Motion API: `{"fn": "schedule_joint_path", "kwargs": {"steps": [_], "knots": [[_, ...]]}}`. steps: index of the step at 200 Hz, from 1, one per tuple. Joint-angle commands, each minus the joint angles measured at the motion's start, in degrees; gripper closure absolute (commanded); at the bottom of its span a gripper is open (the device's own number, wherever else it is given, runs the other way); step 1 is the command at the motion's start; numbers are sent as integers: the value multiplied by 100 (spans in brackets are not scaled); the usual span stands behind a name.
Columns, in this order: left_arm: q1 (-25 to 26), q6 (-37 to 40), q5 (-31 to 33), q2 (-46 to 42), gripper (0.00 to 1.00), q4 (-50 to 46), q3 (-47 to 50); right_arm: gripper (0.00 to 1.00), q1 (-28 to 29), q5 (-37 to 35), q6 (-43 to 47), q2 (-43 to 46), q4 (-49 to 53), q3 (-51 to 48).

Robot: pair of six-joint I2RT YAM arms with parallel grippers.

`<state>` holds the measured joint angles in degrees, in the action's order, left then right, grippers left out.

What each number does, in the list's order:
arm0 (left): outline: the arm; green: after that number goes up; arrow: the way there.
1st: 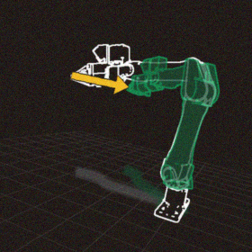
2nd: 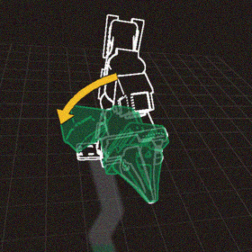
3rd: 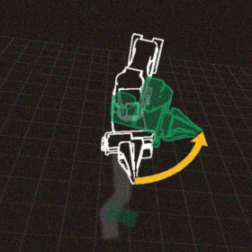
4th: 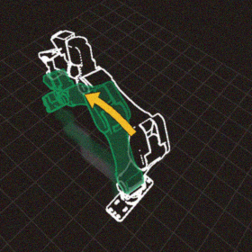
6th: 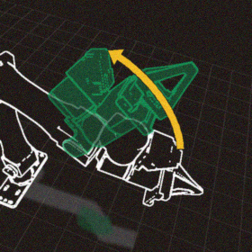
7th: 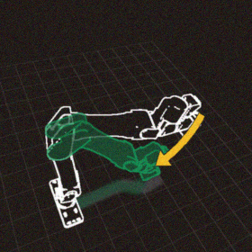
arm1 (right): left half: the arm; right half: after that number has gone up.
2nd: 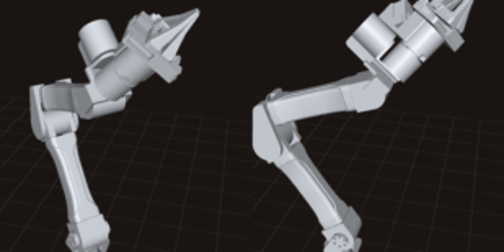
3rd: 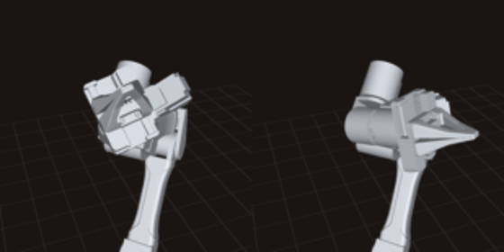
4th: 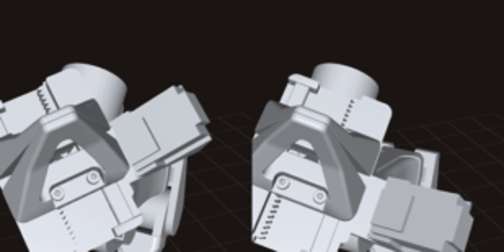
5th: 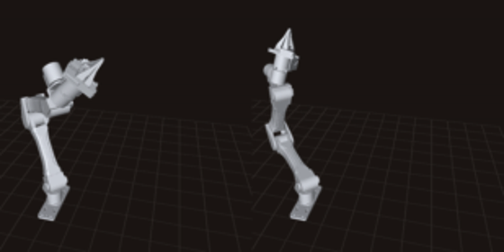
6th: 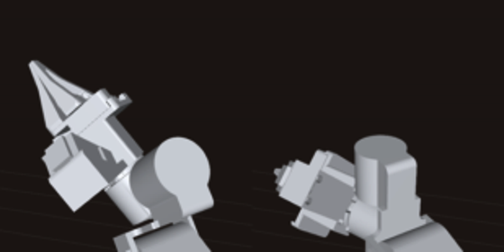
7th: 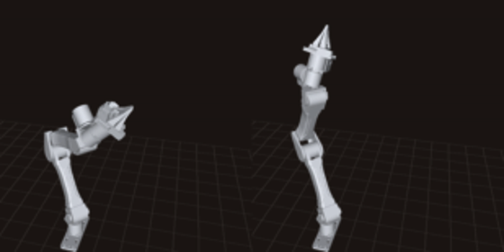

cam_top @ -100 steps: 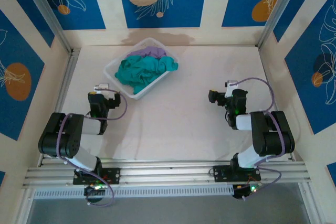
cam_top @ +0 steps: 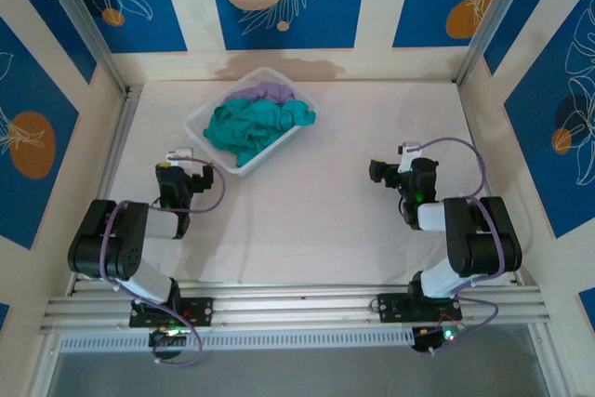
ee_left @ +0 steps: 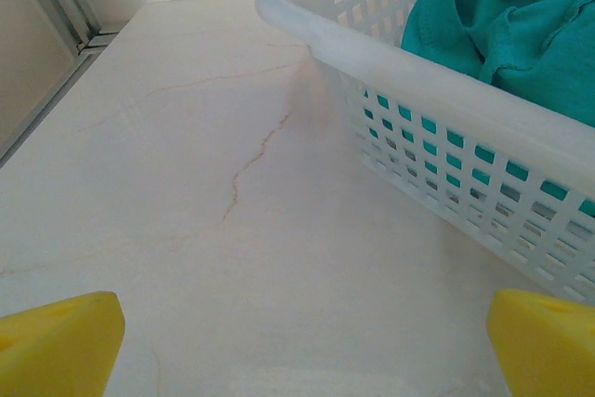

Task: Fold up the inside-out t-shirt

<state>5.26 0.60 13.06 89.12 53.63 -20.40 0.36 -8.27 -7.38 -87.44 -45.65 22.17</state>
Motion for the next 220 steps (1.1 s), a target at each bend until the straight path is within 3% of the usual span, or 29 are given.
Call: {"fn": "schedule_joint_path", "kwargs": {"steps": [1,64,94,114,148,175,193,207,220], "knots": [[-49,15,-111,11,0,195,10,1,-7,78,104,25,-112,138],[-54,-31,-27,-146,0,135,41,1,81,-111,130,139,21,174],[-60,-196,441,-1248,0,-1346,-224,1,108,-550,-142,1028,1466,517],[-92,-958,898,-1983,0,-2369,-422,1,-43,-764,-839,1841,1946,440],[-124,-1547,-282,-2762,0,-3657,-839,1,-457,-346,-2003,3298,3220,509],[-93,-2490,-1780,-2959,4,-3983,-1251,2,-287,1101,-2253,3684,3235,683],[99,-3208,-2475,-2817,8,-3556,-1406,4,376,1384,-1994,3451,3471,1109],[465,-3286,-2575,-2604,10,-3355,-1617,4,1176,723,-1486,3130,3906,1560],[879,-2819,-2470,-2269,10,-3693,-2046,4,1912,4,-900,2758,4131,1940]]}}
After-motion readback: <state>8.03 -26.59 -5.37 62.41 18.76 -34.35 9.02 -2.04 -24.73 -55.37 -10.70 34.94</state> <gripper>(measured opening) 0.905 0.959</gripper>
